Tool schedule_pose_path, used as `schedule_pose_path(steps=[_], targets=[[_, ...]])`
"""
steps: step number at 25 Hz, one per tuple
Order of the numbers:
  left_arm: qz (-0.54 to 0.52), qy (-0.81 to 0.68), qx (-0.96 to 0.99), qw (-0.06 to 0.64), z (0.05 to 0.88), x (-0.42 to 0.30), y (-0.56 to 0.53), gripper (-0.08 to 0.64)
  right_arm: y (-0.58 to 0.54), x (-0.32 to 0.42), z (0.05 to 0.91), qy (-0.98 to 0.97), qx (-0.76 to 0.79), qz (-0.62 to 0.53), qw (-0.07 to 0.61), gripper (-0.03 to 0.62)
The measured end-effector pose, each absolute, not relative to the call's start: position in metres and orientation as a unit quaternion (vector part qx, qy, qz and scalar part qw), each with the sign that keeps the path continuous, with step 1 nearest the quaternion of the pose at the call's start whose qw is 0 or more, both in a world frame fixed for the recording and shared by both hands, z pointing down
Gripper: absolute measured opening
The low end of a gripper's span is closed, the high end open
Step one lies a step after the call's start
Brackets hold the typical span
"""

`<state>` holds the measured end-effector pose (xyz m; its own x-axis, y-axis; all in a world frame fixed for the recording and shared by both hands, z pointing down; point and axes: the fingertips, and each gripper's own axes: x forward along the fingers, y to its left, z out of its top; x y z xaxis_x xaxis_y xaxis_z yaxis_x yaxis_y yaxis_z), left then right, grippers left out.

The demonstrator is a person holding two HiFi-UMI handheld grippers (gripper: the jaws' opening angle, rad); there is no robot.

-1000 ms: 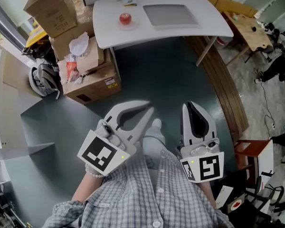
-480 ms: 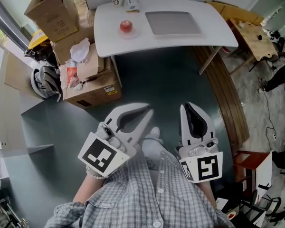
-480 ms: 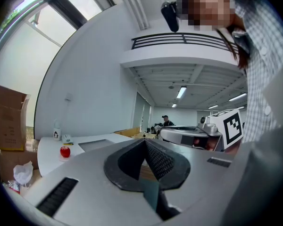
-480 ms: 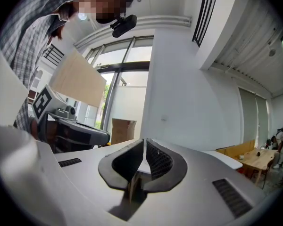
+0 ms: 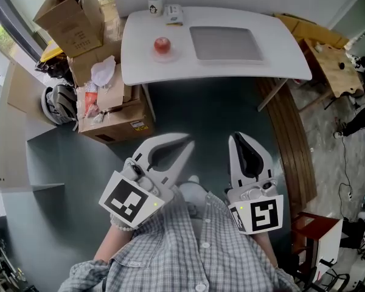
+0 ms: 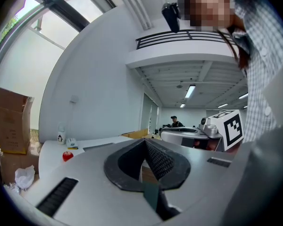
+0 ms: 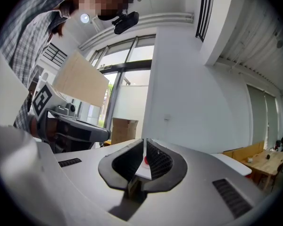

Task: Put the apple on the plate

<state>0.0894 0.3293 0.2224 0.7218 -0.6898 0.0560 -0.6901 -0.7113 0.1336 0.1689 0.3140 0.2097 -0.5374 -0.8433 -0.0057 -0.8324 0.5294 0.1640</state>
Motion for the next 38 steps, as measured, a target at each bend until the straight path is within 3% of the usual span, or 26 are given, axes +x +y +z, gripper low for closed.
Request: schedule_pose_path(steps=[4,25,38], targets=[[0.0,-0.393,0.917,0.074,0.221,0.101,0.309,0.008,0.289,0.181,0.207,-0.886,0.459,-0.058,0.014,0.032],[0.002,-0.409,0.91,0.066,0.225,0.155,0.254,0.008,0.234,0.237,0.219,-0.892,0.446,-0.066,0.029,0.032],[0.01,-0.403,0.911,0.084,0.237,0.135,0.2,0.008,0.18,0.217,0.234,-0.889,0.453,-0.049,0.04,0.032]])
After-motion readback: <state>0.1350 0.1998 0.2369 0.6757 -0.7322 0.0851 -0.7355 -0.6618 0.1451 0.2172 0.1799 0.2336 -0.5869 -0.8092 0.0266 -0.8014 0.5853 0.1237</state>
